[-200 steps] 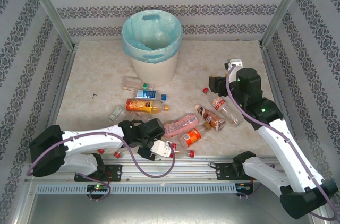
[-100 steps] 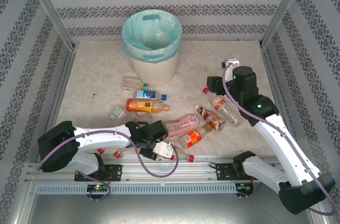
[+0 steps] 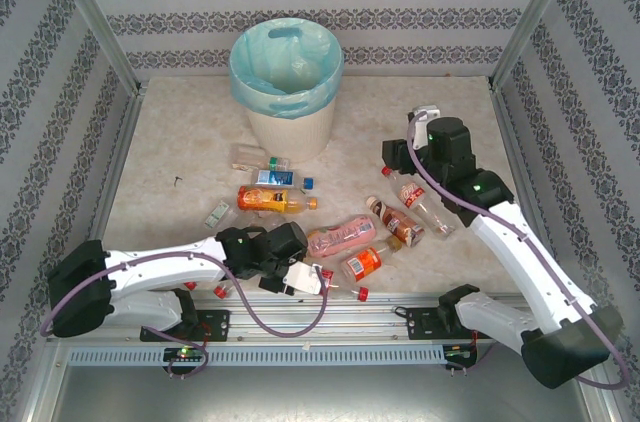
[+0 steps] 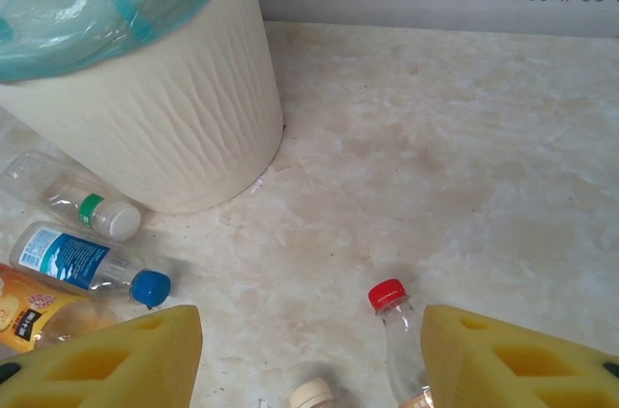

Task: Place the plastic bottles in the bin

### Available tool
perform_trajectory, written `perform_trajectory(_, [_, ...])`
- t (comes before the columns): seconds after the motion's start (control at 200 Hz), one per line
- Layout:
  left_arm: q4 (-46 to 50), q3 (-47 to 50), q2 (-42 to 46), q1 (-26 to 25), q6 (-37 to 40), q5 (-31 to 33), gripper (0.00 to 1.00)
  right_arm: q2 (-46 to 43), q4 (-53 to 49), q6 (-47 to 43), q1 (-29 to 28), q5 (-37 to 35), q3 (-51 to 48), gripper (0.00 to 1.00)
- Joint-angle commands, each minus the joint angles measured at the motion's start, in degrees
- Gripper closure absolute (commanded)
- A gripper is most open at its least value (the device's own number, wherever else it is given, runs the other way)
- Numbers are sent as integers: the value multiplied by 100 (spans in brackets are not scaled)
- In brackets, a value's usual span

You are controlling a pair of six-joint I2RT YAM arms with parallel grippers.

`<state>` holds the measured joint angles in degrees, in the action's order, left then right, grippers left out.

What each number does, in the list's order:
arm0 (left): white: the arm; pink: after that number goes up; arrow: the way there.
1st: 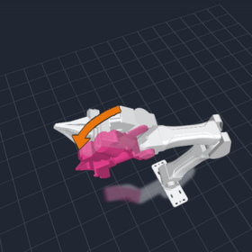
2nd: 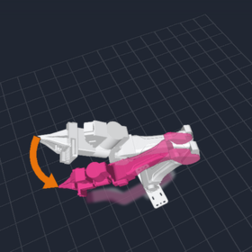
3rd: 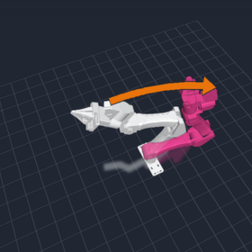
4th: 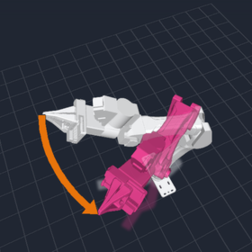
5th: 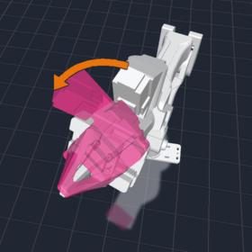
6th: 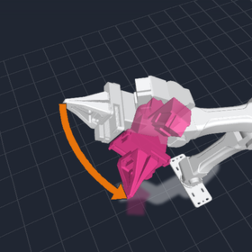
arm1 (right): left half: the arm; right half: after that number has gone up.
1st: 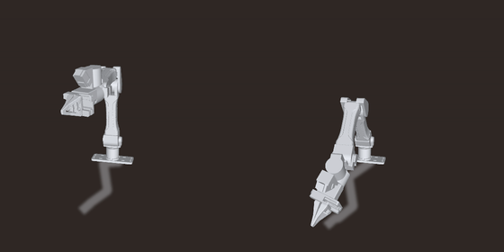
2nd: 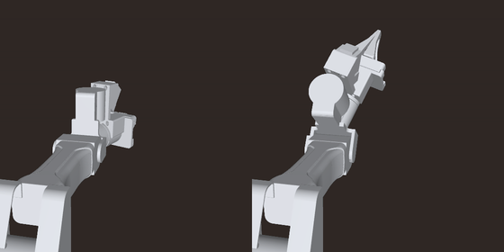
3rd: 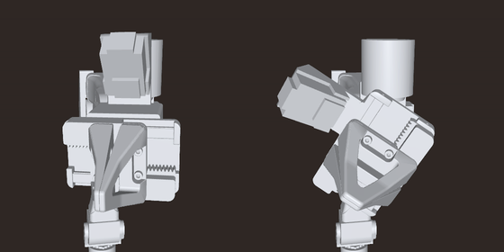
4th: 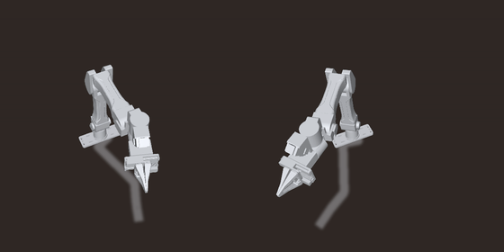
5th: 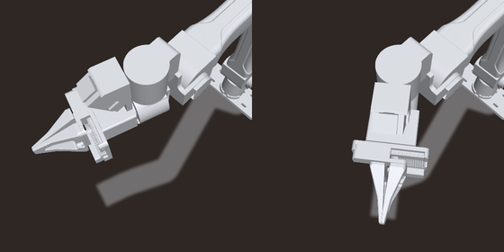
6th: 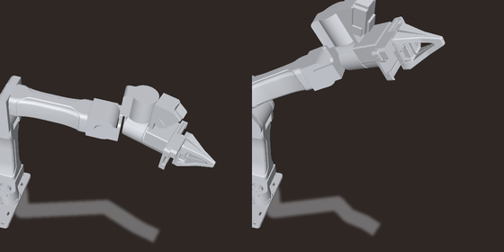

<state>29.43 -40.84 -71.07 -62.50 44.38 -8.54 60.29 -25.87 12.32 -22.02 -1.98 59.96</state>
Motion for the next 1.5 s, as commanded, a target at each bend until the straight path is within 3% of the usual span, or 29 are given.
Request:
perform_trajectory(0.0, [170,-146,234,53,-24,-94,55,34,126,66,-72,90,273,38])
perform_trajectory(0.23, [-220,-569,1035,571,-650,-882,58,-244,215,165,-92,232,278,38])
perform_trajectory(0.52, [-1749,-784,1544,1385,-1858,-1798,59,-486,381,244,-152,312,217,40])
perform_trajectory(0.55, [-1853,-819,1543,1416,-1951,-1811,62,-483,413,256,-154,303,198,40])
perform_trajectory(0.604, [-2068,-864,1525,1459,-2121,-1732,79,-464,496,312,-162,318,169,40])
perform_trajectory(0.794, [-2887,-982,1229,1604,-2868,-1105,100,-239,460,355,-262,353,423,40])
perform_trajectory(1.159, [-3103,-1683,24,2045,-3918,-913,100,-718,399,130,-347,260,269,39])
perform_trajectory(1.269, [-3265,-1658,-224,2307,-4432,-1095,100,-1118,938,4,-347,498,-288,39])
perform_trajectory(1.494, [-3427,-1486,-182,2330,-4237,-1600,100,-1250,1557,-68,-364,1585,-451,42])
